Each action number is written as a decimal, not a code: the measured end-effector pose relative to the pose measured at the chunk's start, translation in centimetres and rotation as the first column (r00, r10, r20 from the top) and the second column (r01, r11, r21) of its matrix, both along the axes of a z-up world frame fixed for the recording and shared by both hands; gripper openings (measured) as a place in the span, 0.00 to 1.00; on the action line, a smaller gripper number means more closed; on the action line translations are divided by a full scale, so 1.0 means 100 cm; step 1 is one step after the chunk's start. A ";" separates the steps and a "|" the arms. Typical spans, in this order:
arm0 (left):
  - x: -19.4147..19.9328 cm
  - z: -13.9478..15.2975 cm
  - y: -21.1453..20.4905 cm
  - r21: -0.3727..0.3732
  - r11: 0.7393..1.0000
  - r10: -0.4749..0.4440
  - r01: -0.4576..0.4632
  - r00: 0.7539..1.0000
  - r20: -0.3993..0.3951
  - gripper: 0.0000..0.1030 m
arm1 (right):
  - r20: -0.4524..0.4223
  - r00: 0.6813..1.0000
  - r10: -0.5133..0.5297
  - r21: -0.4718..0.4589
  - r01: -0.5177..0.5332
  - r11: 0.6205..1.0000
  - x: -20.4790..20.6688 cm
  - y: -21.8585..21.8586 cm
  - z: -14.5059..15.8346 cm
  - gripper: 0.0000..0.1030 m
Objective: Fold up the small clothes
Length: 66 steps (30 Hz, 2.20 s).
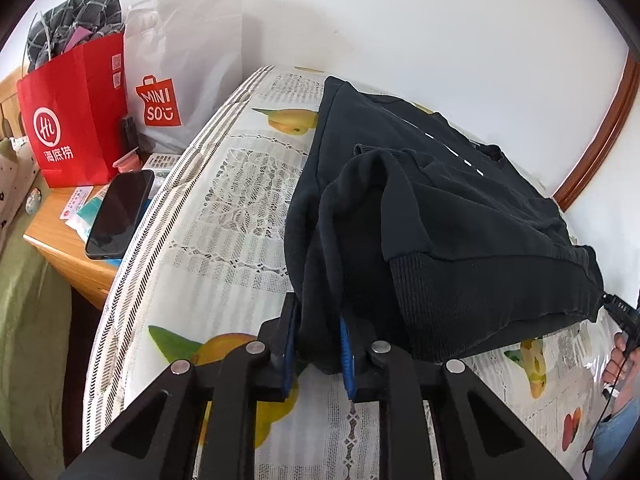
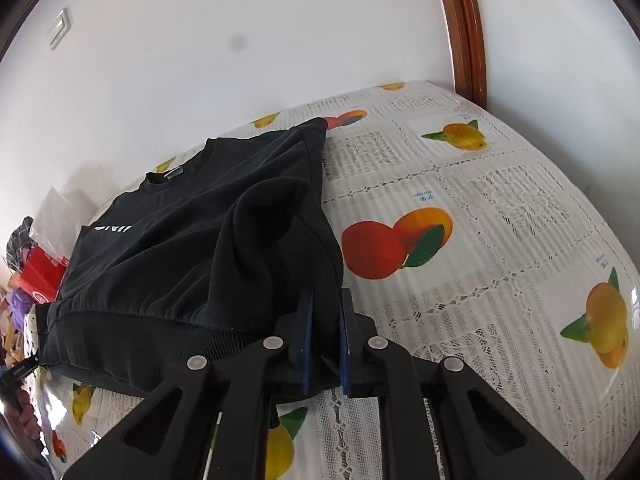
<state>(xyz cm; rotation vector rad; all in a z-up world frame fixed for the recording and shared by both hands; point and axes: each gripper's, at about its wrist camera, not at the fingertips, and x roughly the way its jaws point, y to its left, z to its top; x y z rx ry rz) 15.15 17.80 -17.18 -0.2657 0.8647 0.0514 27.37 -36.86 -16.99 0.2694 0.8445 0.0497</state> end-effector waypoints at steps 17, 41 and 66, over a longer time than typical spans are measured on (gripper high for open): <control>-0.092 0.003 -0.042 0.060 0.994 -0.085 0.087 0.996 -0.037 0.16 | -0.001 1.000 -0.024 0.001 0.024 1.000 -0.099 -0.037 0.010 0.08; -0.133 0.053 -0.052 -0.045 0.995 -0.084 0.088 0.994 0.074 0.42 | 0.115 0.993 0.000 -0.165 0.019 0.986 -0.165 -0.008 0.067 0.37; -0.105 0.047 -0.094 0.001 0.979 -0.205 0.205 0.978 0.033 0.07 | 0.131 0.984 0.119 -0.061 -0.112 0.992 -0.153 0.009 0.035 0.08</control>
